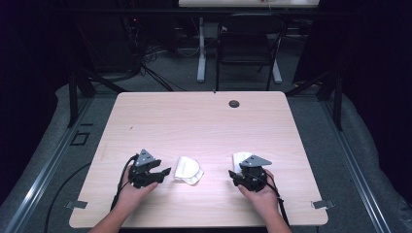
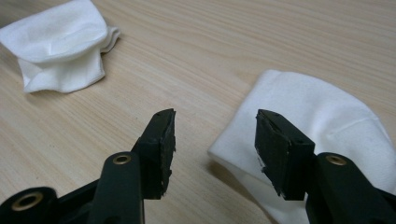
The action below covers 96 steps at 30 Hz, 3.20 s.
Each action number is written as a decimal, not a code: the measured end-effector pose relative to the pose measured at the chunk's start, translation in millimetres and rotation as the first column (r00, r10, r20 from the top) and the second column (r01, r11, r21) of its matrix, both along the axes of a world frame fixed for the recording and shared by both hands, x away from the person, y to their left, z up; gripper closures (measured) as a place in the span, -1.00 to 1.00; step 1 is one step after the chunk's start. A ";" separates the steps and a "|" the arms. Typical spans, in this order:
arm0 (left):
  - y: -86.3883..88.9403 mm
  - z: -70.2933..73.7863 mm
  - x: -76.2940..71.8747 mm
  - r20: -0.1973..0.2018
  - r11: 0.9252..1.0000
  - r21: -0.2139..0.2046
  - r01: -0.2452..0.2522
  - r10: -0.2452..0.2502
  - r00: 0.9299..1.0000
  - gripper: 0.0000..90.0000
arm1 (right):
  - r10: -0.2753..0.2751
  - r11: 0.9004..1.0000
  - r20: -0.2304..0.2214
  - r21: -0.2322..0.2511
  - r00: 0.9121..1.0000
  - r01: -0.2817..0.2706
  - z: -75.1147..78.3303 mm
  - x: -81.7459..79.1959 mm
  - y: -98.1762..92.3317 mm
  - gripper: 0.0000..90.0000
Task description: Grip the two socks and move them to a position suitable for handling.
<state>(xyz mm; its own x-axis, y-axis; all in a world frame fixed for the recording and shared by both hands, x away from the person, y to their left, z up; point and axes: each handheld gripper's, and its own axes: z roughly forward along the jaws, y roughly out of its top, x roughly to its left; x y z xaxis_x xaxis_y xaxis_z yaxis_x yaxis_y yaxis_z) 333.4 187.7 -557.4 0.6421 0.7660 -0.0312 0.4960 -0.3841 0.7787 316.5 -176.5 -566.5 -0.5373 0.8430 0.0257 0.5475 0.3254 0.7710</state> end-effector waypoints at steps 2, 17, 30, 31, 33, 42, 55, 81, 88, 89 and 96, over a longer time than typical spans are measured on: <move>-4.9 3.4 0.2 0.011 1.000 0.027 0.010 -0.011 1.000 0.00 | 0.007 1.000 -0.008 0.008 1.000 -0.007 -0.7 1.2 1.0 0.02; -52.6 4.3 12.1 -0.032 0.995 0.070 0.065 -0.062 0.998 0.26 | -0.004 0.999 -0.013 0.035 1.000 0.005 -1.1 1.7 1.1 -0.01; -51.6 -15.0 8.0 -0.074 0.988 0.130 0.081 -0.072 0.995 0.59 | 0.017 0.998 -0.025 0.054 1.000 -0.016 0.3 1.1 2.5 -0.01; -51.6 -14.8 7.4 -0.081 0.988 0.126 0.083 -0.073 0.994 0.59 | 0.016 0.998 -0.025 0.055 1.000 -0.015 0.1 1.1 2.9 -0.01; -51.4 -15.0 5.5 -0.089 0.989 0.118 0.088 -0.078 0.993 0.59 | 0.016 0.998 -0.025 0.054 1.000 -0.015 0.2 1.3 2.7 -0.01; -63.4 -14.8 -12.0 -0.100 0.989 0.106 0.106 -0.095 0.990 0.59 | 0.012 0.998 -0.020 0.056 1.000 -0.011 1.2 1.5 0.7 -0.01; -104.6 1.2 -22.5 -0.069 0.979 0.085 0.186 -0.181 0.981 0.55 | 0.002 0.998 -0.020 0.059 1.000 -0.001 1.8 1.9 -0.8 -0.01; -96.1 12.4 -27.8 -0.039 0.978 0.031 0.206 -0.205 0.978 1.00 | 0.130 0.980 0.020 0.151 0.991 -0.132 19.0 -11.4 39.2 0.84; -79.9 22.4 -25.9 -0.027 0.985 -0.017 0.170 -0.170 0.985 1.00 | 0.265 0.964 -0.040 0.041 0.963 -0.264 2.5 -14.5 84.5 0.89; -78.4 22.7 -25.8 -0.024 0.986 -0.016 0.166 -0.166 0.986 1.00 | 0.274 0.962 -0.043 0.015 0.961 -0.273 -0.4 -14.8 87.4 0.88; -58.1 26.3 -27.7 -0.013 0.994 -0.018 0.107 -0.107 0.994 1.00 | 0.268 0.963 -0.097 0.003 0.958 -0.269 -9.8 -2.6 88.1 0.86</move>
